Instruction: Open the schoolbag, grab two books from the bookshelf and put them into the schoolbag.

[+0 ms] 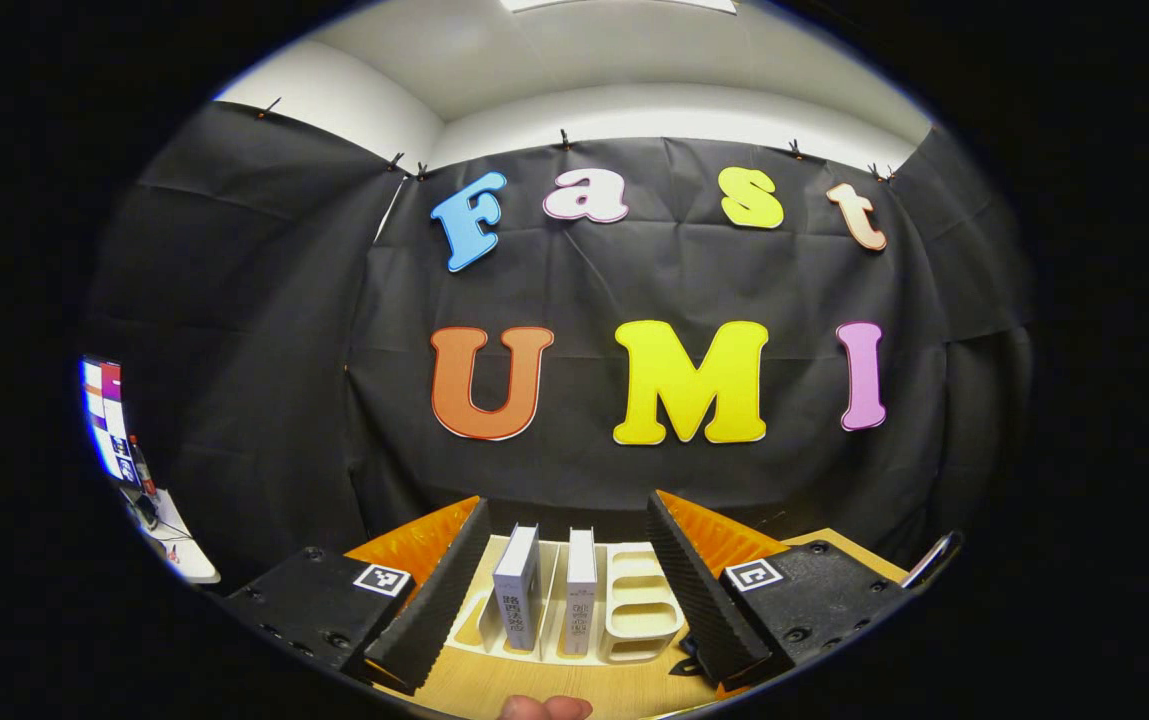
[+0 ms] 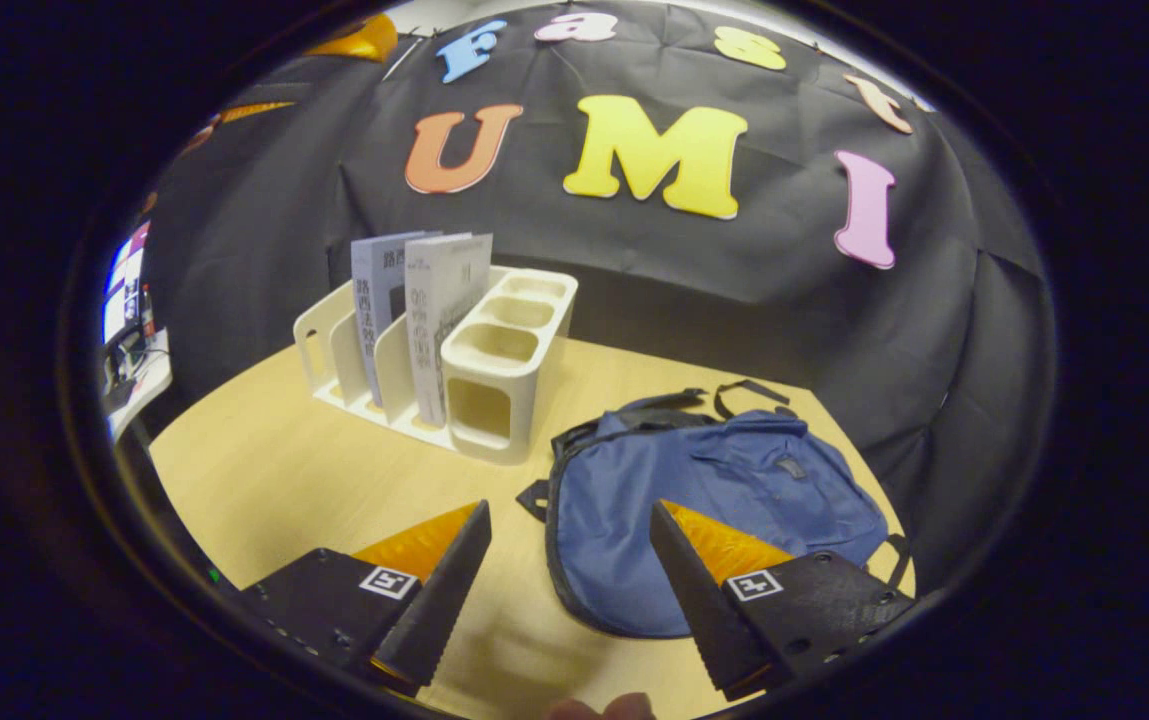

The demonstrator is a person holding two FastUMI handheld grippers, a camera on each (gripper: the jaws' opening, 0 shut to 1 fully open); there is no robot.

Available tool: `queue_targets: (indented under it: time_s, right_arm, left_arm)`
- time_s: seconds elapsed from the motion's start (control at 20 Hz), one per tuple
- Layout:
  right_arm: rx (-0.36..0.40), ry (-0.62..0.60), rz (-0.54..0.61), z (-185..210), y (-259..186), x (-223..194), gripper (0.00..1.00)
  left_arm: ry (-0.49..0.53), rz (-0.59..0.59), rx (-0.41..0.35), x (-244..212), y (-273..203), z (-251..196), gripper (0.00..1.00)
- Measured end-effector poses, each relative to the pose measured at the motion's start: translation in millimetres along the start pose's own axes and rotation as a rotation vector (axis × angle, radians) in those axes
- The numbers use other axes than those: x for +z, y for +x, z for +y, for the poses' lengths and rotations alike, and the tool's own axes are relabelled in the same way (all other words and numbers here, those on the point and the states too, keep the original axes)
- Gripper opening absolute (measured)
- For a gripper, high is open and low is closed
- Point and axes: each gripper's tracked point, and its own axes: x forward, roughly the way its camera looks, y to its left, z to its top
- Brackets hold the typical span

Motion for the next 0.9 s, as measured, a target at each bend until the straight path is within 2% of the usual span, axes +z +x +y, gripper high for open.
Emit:
queue_targets:
  time_s: [0.1,0.3,0.75,0.85,0.9]
  right_arm:
    - [-0.003,0.011,0.055,2.0,17.8,-22.7,0.99]
    - [-0.013,0.002,0.142,3.0,44.7,-53.4,0.96]
    - [-0.086,-0.044,0.157,-13.5,80.2,-60.8,0.98]
    - [-0.079,-0.025,0.169,-17.1,81.4,-62.7,0.89]
    - [-0.065,-0.016,0.176,-15.9,82.6,-62.3,0.8]
  left_arm:
    - [0.006,0.003,0.012,-1.1,-2.1,5.4,0.98]
    - [0.015,0.035,0.036,-10.9,-3.2,14.4,0.98]
    - [0.035,0.058,0.05,-14.4,2.1,19.7,0.98]
    - [0.029,0.069,0.047,-16.1,3.7,18.0,0.98]
    - [0.025,0.07,0.046,-16.5,4.2,18.2,0.98]
